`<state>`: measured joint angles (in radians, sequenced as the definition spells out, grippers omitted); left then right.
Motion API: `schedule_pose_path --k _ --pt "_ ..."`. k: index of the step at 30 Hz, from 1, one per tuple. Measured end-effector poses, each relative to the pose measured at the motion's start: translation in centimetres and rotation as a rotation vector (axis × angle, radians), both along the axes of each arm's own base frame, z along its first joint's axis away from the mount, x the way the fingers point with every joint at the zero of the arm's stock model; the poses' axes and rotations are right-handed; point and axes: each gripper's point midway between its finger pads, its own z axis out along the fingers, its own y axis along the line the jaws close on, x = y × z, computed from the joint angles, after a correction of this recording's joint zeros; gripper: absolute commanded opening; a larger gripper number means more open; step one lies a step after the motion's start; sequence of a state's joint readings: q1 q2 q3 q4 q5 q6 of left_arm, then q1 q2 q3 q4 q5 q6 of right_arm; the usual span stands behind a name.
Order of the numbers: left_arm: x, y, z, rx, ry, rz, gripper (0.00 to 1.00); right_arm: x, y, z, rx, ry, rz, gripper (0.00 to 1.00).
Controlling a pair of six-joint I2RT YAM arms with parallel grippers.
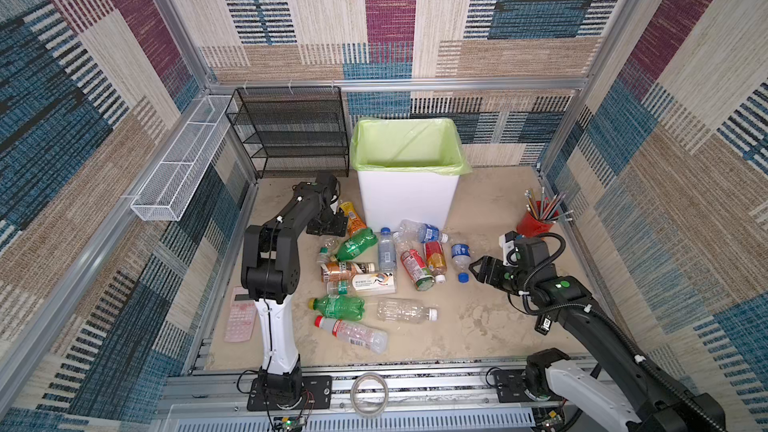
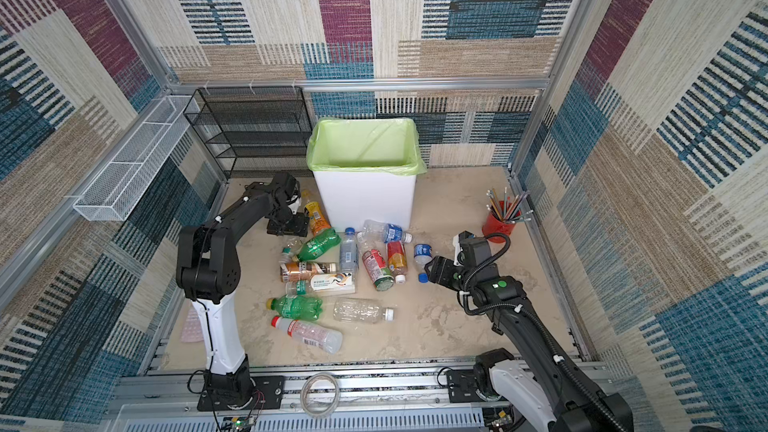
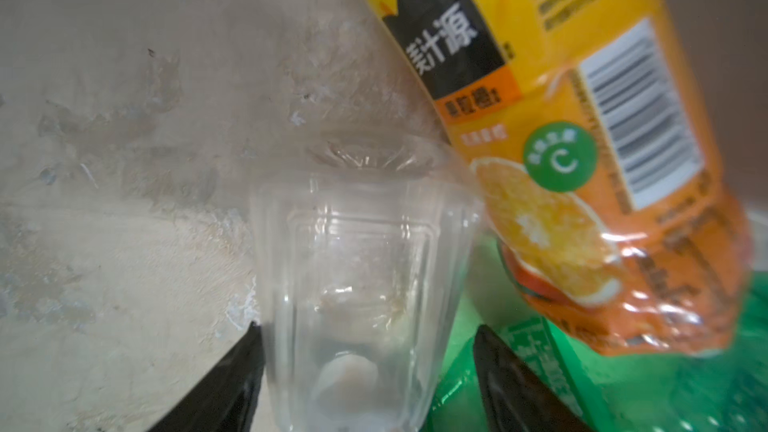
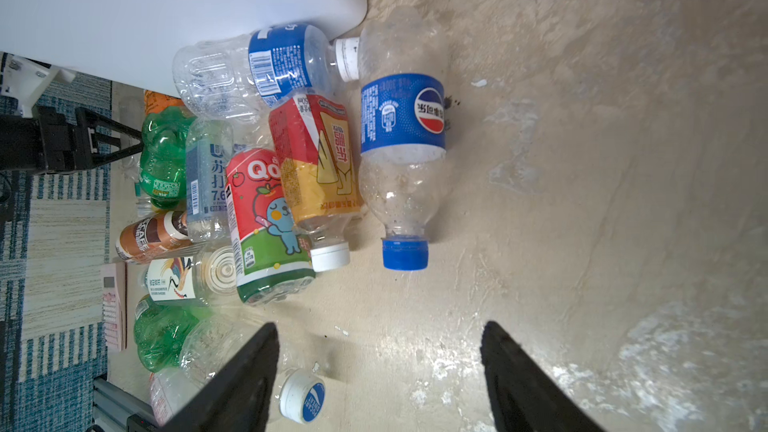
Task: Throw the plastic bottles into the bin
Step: 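Lower the left gripper onto the clear bottle beside the orange juice bottle, then close the left gripper on the clear bottle and lift it over the bin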
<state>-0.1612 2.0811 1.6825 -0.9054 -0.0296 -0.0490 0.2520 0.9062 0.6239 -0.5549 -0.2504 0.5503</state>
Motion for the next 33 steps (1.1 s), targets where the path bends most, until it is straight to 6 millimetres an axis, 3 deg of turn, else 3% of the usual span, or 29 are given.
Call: schedule_pose_path --k 7,15,20,23,27,33 --pt "-0.5 0.4 -1.2 0.024 0.041 -0.008 0.64 -0.2 -0.4 0.1 -0.003 0.003 -0.025 0.76" --pt "-0.5 0.3 -0.5 0.018 0.034 -0.021 0.51 -0.3 -0.5 0.0 0.002 0.010 -0.039 0.75" --pt "-0.7 0.0 1.1 0.001 0.010 -0.023 0.49 -0.3 -0.5 -0.3 0.001 0.018 -0.043 0.75" --pt "-0.9 0.0 3.2 -0.008 -0.031 -0.023 0.49 -0.1 -0.4 -0.3 0.006 0.015 -0.043 0.75" --pt "-2.2 0.3 5.7 -0.020 -0.076 -0.013 0.49 0.2 -0.2 -0.5 0.012 0.015 -0.038 0.75" --pt "-5.4 1.3 7.4 -0.058 -0.098 0.040 0.49 0.8 0.4 -0.7 0.030 0.011 -0.016 0.75"
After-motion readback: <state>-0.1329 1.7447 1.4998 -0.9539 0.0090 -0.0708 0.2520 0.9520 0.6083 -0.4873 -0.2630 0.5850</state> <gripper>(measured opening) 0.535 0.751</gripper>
